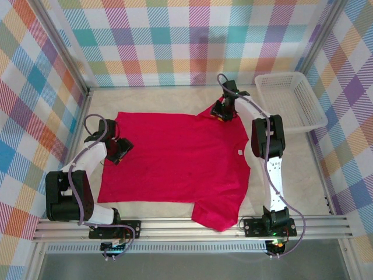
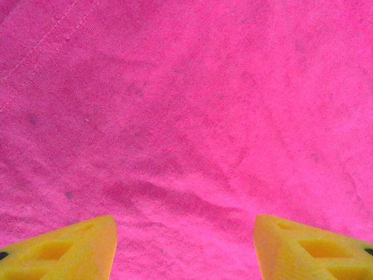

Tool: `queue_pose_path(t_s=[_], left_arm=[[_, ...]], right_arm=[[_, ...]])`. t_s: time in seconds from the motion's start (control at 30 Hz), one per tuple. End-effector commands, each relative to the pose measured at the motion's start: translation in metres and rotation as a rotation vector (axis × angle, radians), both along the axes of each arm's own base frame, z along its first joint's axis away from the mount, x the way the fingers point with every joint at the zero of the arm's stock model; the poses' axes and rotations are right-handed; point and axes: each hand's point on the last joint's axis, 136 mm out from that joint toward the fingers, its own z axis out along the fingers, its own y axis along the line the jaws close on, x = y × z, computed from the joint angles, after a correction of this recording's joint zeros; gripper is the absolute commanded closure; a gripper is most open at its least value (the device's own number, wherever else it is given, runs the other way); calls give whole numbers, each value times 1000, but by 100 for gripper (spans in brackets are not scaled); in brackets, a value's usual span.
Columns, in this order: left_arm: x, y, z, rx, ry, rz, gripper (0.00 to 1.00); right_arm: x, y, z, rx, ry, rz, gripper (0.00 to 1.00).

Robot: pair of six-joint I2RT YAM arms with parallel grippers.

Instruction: Fold the inside-out t-shirt

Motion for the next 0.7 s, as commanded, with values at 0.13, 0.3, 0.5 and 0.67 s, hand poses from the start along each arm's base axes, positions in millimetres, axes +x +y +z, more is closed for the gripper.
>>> queue_pose_path(t_s=[0.13,0.3,0.5,0.67], left_arm=[[-6,7,0,13,8,11,37],[-7,9,-1,13,10,12,37],[-6,9,-3,7,10,12,37],[-6,10,-4,5,15,13,37]], right_arm=[[2,10,-1,35,16,-23,59],[3,12,-6,44,31,-41,59],[9,13,-8,41,33,-52,72],[14,12,-2,18,25,-53,94]])
